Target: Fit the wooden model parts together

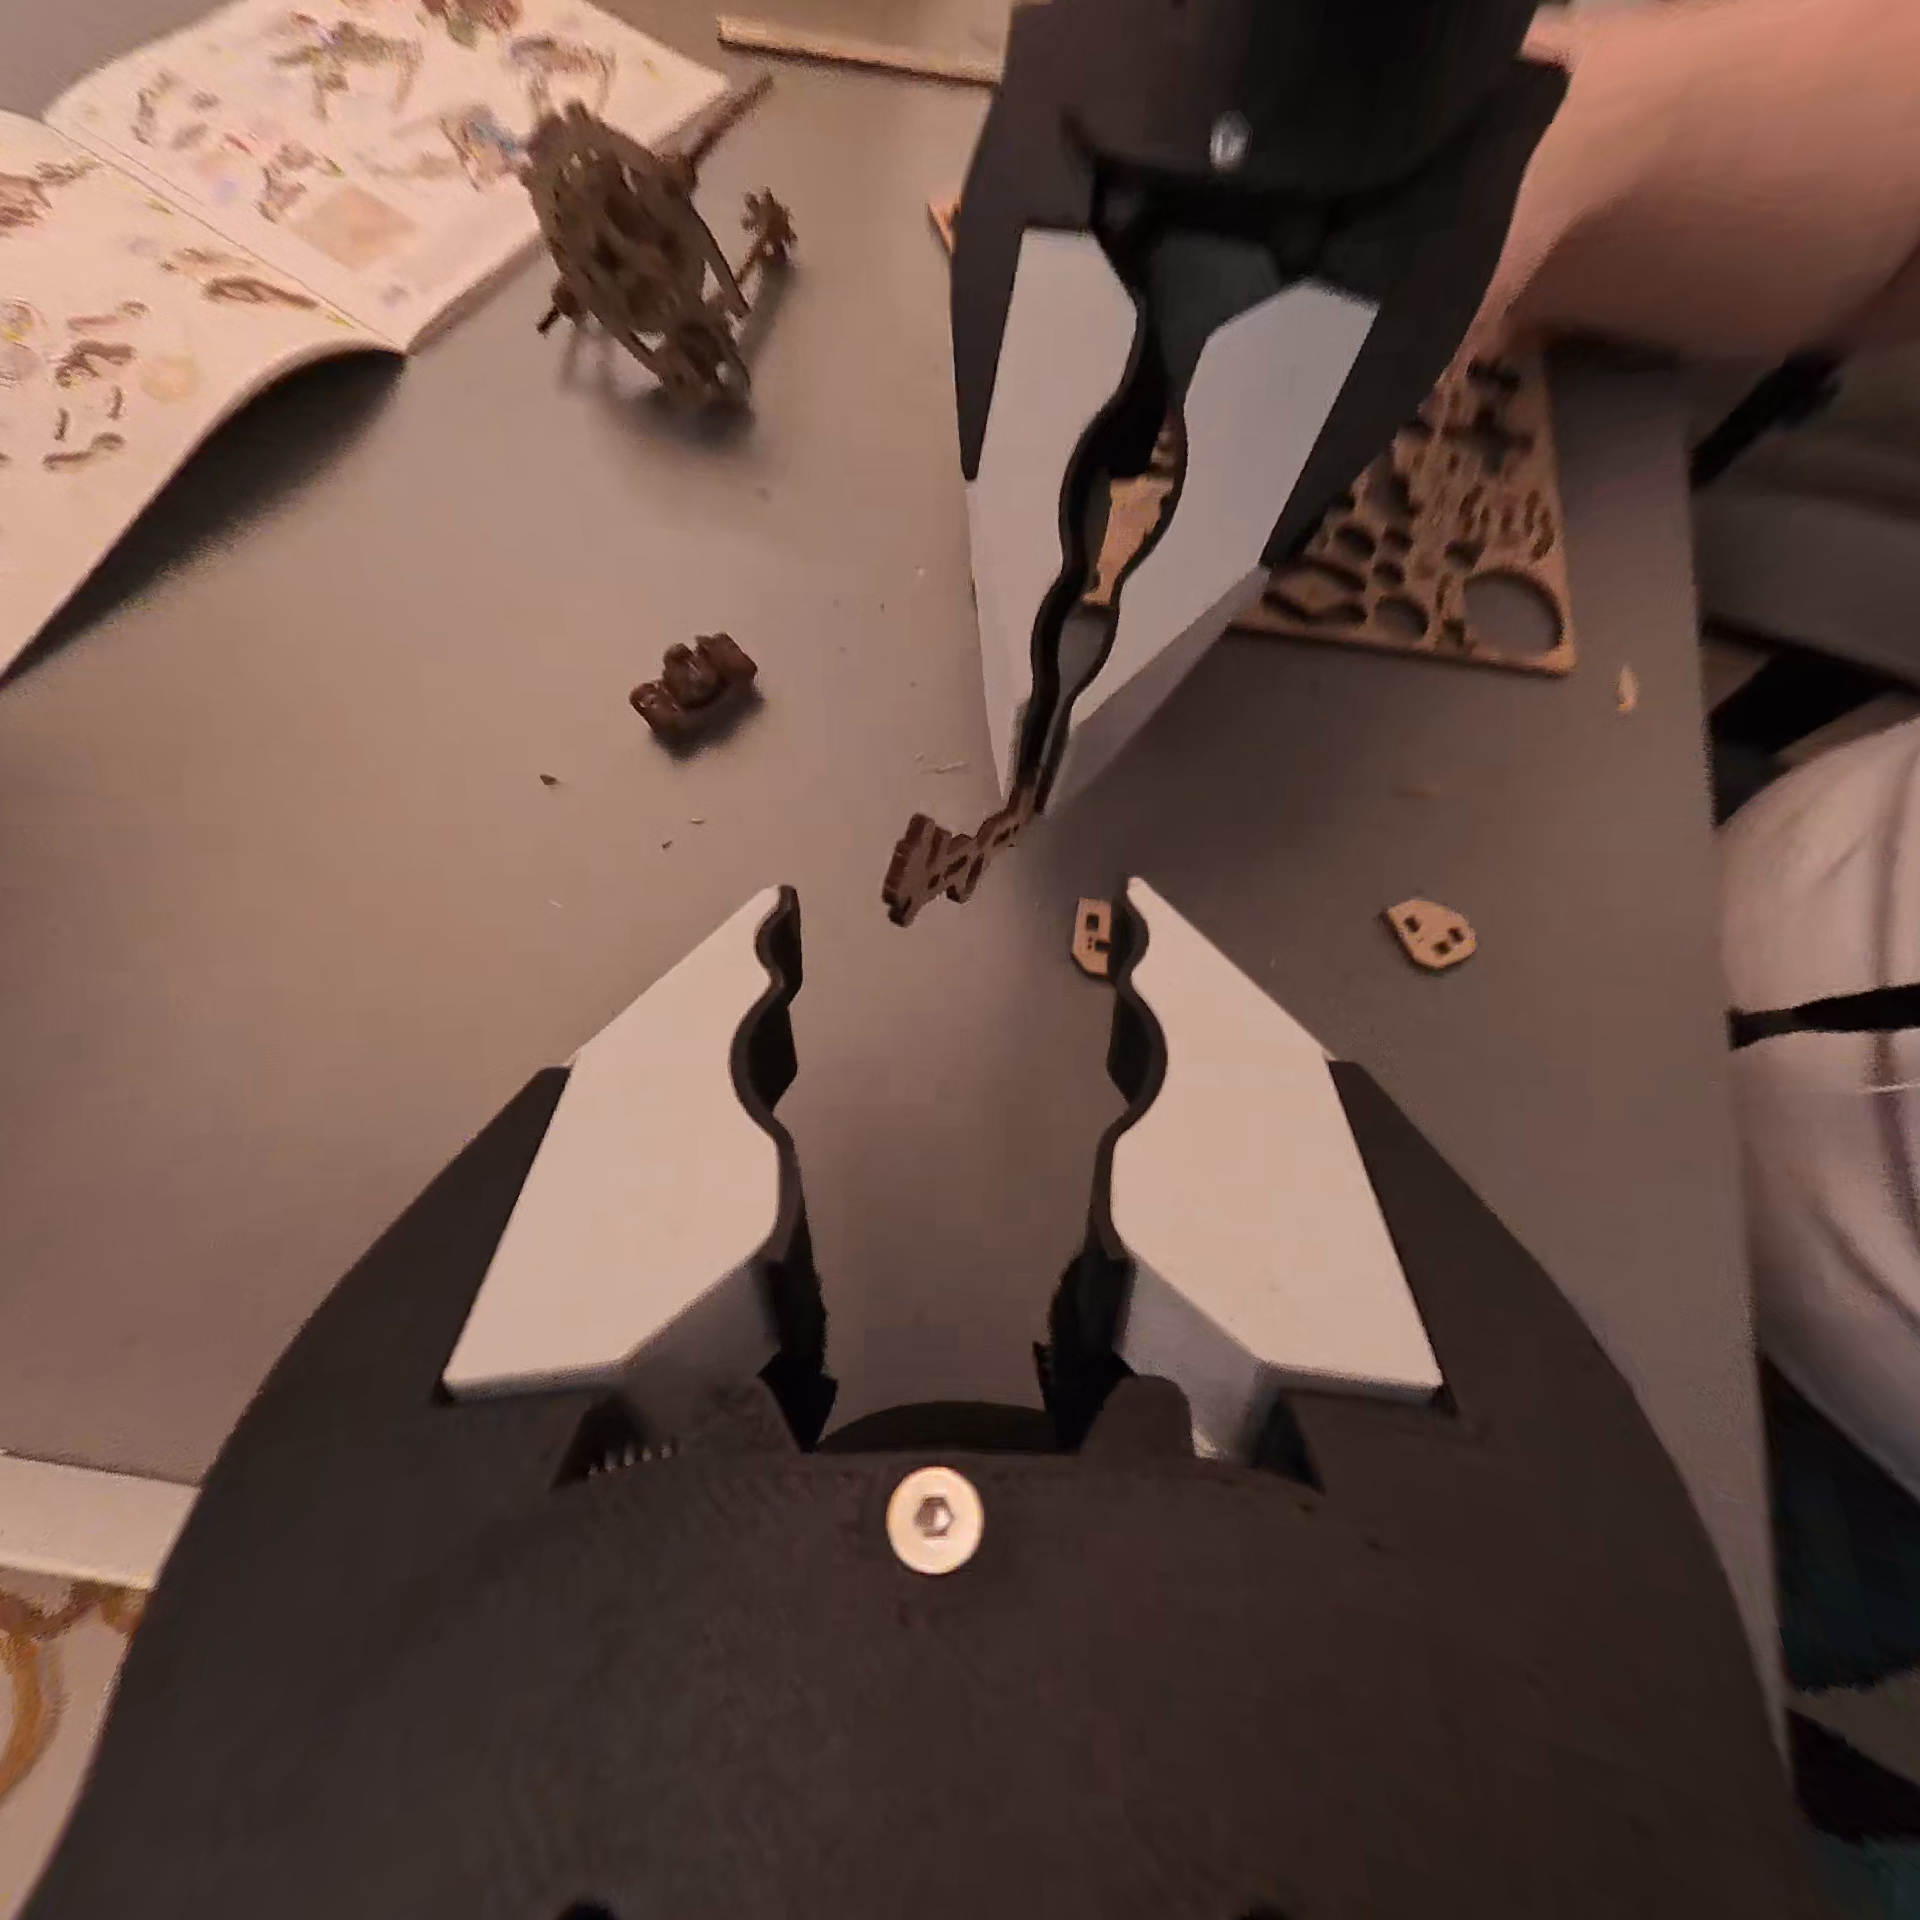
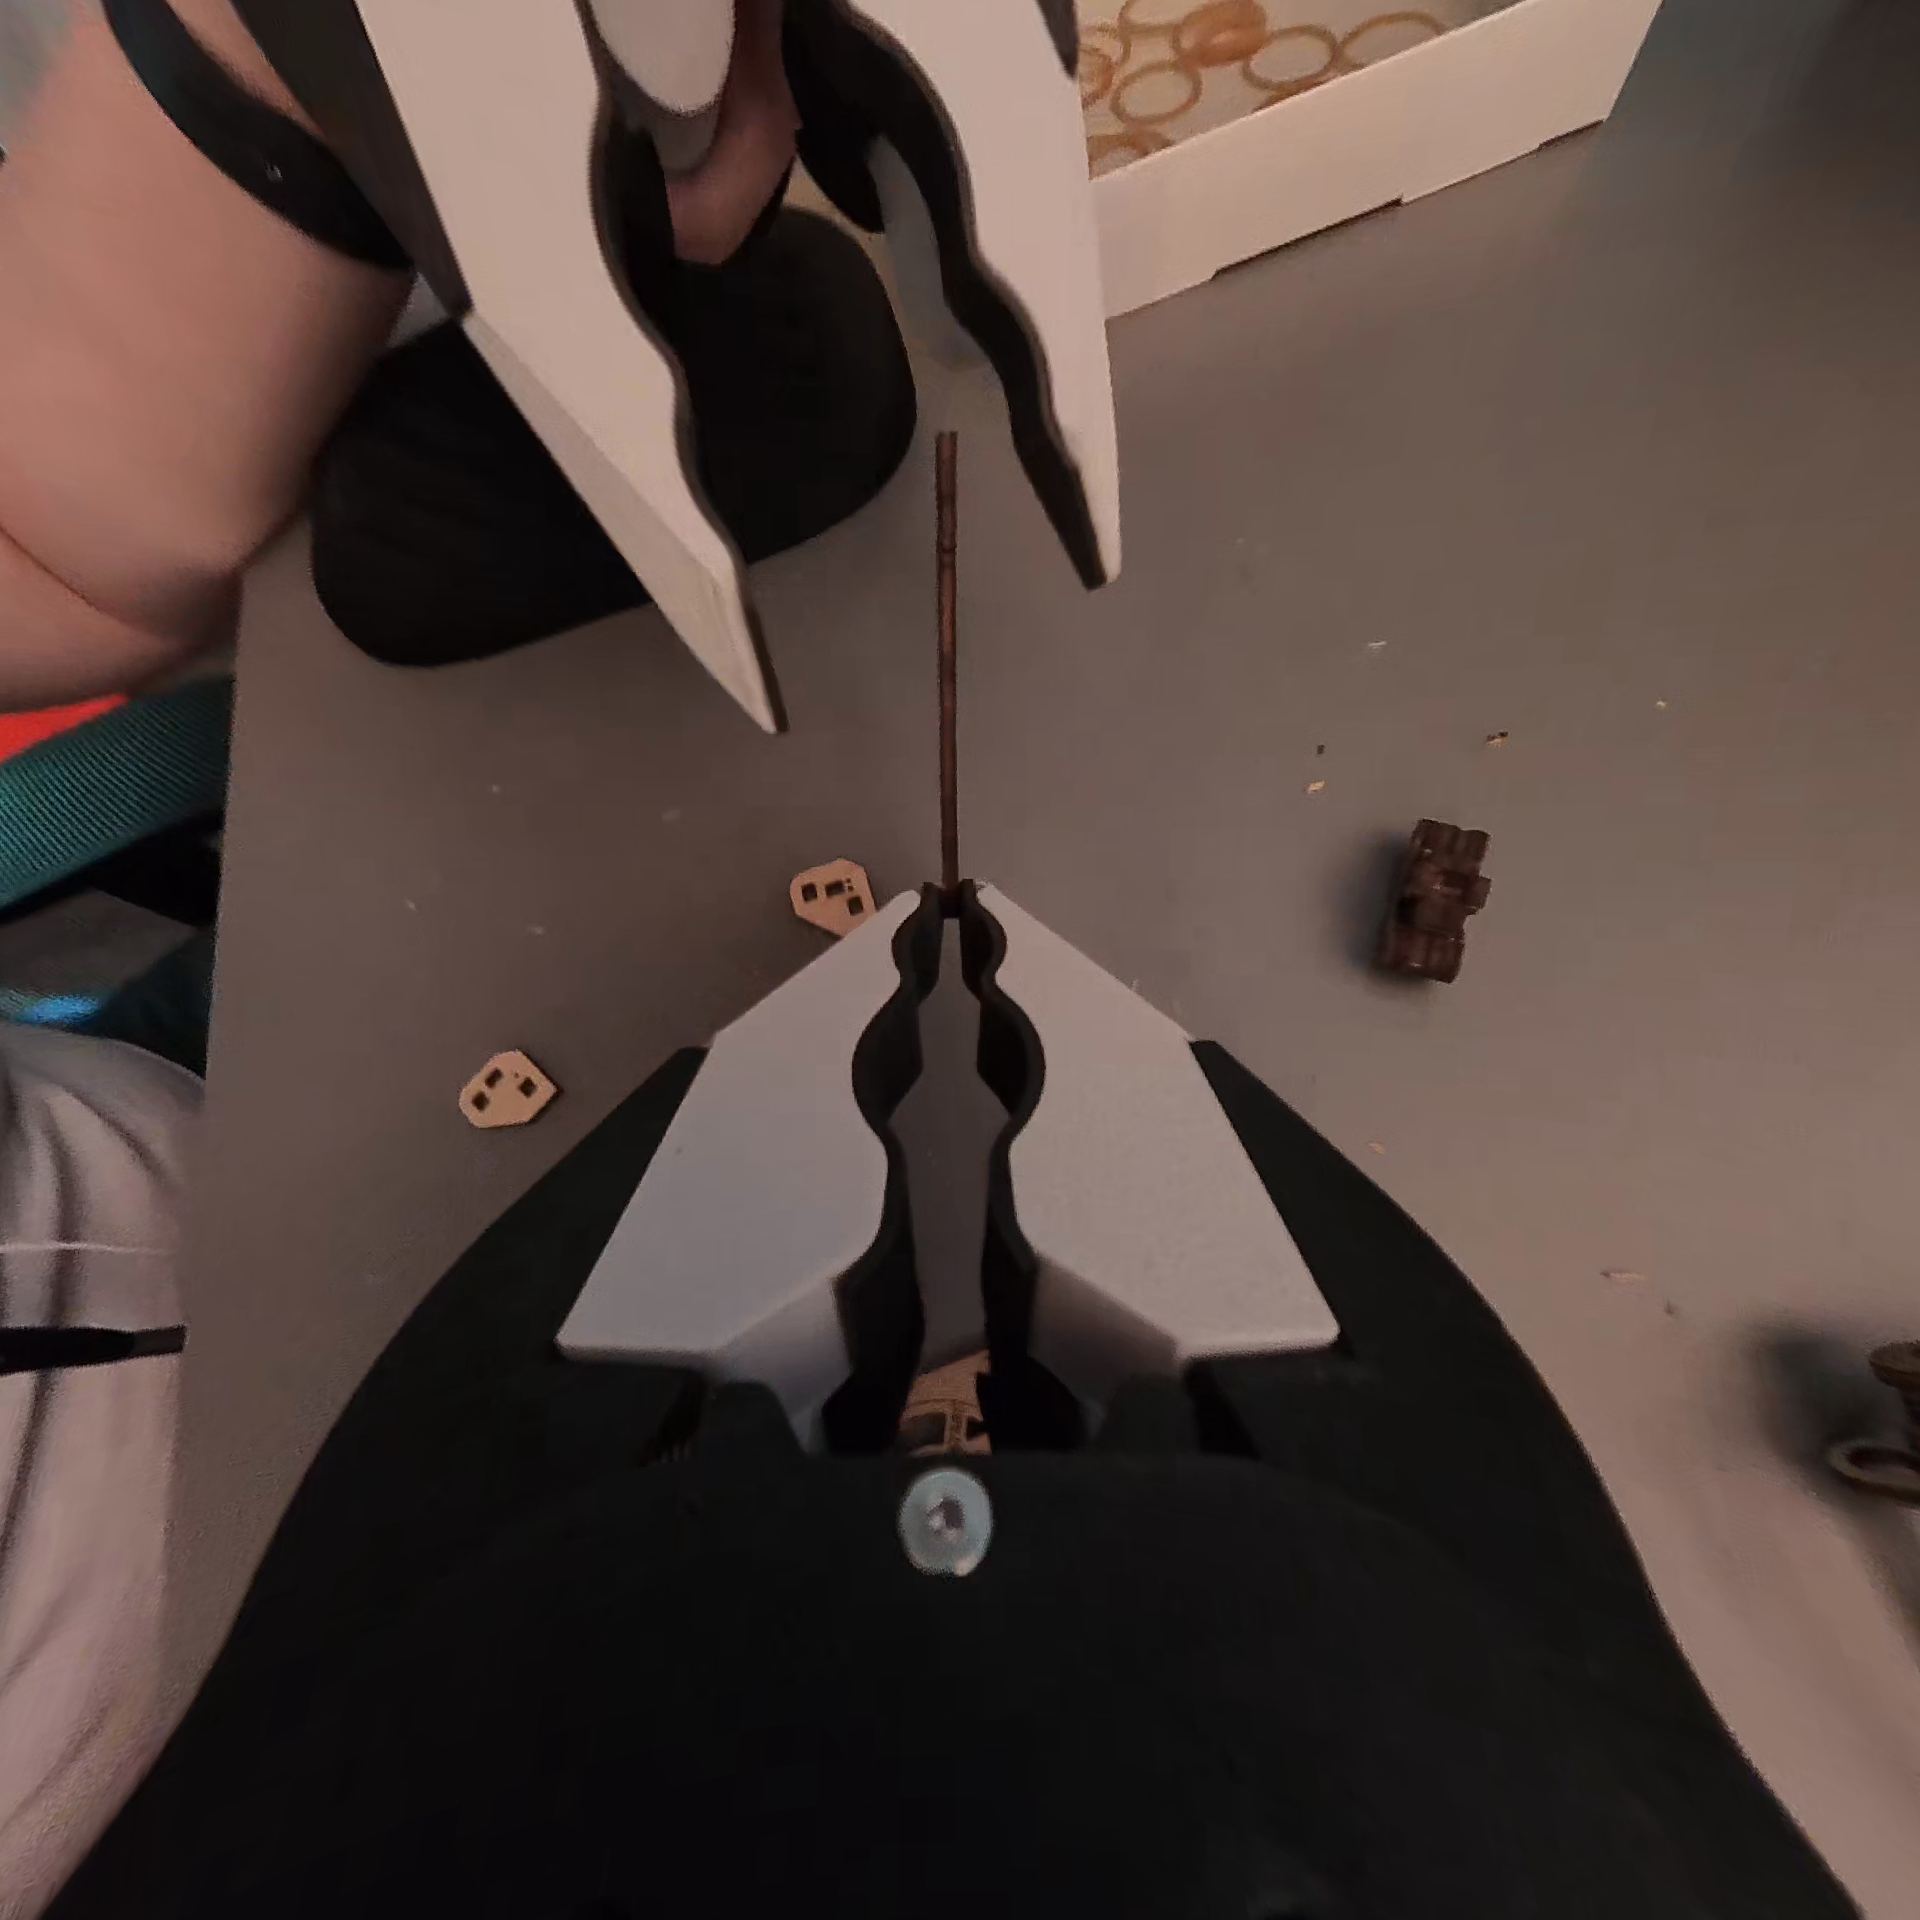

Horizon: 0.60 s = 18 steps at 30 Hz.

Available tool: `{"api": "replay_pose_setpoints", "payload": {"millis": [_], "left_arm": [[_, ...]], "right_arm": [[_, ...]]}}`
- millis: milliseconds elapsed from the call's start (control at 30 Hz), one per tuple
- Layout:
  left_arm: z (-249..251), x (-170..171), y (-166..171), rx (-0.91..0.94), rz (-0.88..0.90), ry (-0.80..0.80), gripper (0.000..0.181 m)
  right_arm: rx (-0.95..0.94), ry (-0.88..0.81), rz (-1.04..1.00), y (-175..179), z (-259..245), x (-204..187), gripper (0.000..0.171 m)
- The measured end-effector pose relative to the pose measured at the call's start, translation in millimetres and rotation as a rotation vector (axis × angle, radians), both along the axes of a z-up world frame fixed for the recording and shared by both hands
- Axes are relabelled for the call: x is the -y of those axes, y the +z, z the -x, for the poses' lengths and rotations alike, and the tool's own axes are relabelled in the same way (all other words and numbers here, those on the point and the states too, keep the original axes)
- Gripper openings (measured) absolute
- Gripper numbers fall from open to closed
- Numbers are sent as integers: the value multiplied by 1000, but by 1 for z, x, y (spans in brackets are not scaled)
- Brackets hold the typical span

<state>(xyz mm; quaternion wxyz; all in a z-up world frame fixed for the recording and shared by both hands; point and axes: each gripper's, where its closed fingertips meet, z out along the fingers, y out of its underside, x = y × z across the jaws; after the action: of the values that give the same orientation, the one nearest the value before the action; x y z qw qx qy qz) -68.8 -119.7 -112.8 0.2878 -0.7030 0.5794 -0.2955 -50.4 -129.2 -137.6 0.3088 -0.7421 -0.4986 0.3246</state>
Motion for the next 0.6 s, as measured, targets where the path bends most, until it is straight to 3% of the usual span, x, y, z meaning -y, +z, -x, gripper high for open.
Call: {"api": "replay_pose_setpoints", "payload": {"millis": [333, 600], "left_arm": [[-7, 10, -17, -38, -35, -93, 21], [-12, 18, -22, -31, 6, -127, 17]], "right_arm": [[71, 46, -31, -8, 0, 8, 2], [78, 63, -31, -10, 1, 11, 2]]}}
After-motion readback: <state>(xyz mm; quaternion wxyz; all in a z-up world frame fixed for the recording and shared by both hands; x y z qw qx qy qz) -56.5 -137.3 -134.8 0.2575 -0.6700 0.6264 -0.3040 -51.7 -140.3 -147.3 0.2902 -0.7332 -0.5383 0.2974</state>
